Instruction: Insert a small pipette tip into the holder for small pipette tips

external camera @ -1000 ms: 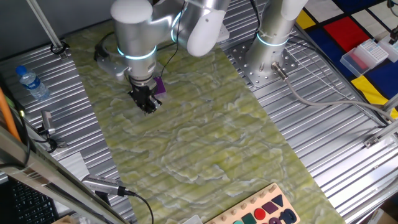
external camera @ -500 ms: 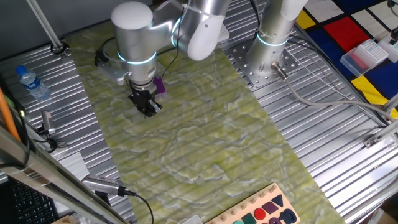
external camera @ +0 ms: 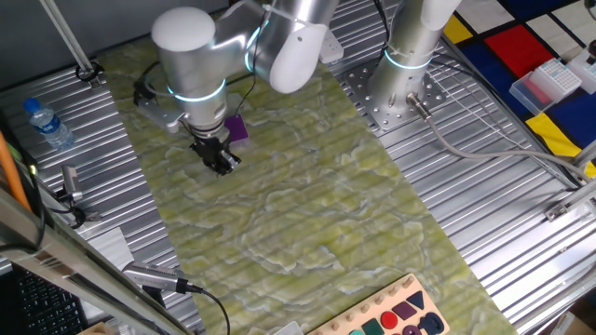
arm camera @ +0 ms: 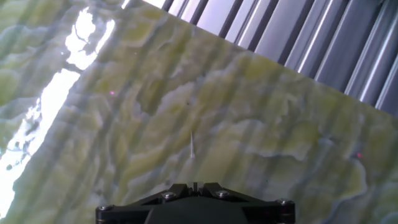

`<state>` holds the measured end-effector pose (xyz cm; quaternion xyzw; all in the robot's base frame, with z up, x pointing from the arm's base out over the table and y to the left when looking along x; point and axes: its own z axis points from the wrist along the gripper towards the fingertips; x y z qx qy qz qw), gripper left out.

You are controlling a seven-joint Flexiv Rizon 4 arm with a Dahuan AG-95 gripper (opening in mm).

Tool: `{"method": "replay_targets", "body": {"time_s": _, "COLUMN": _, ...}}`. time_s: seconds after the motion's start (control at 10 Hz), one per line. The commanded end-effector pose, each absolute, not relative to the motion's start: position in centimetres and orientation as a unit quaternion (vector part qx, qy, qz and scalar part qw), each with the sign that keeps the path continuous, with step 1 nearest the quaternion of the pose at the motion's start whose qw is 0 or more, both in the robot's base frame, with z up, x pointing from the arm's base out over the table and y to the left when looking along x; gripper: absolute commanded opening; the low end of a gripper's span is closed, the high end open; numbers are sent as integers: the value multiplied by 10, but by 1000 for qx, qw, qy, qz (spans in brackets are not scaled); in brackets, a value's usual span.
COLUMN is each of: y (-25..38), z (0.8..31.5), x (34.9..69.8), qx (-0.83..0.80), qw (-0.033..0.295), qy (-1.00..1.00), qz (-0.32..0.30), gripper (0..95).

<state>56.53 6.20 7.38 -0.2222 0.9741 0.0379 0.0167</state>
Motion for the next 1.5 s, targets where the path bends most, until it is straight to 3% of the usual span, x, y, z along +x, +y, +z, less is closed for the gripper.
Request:
{"method": "replay_targets", "body": {"time_s": 0.1, "y": 62, "z": 74, "x": 565, "qx": -203, "qw": 5, "qy": 978, "qz": 36, "gripper": 0}}
{"method": "replay_targets", "body": {"time_s": 0.3, "y": 62, "z": 74, "x": 565, "qx": -205, "qw": 15, "qy": 978, "qz": 37, "gripper": 0}}
{"method": "replay_targets", "body": {"time_s": 0.6, "y": 62, "z": 74, "x": 565, "qx": -210, "qw": 57, "qy": 975, "qz": 48, "gripper": 0}}
{"method": "replay_targets", "body": {"time_s": 1.5, "y": 66, "z": 59, "x": 567, "qx": -225, "qw": 81, "qy": 970, "qz": 51, "gripper": 0}}
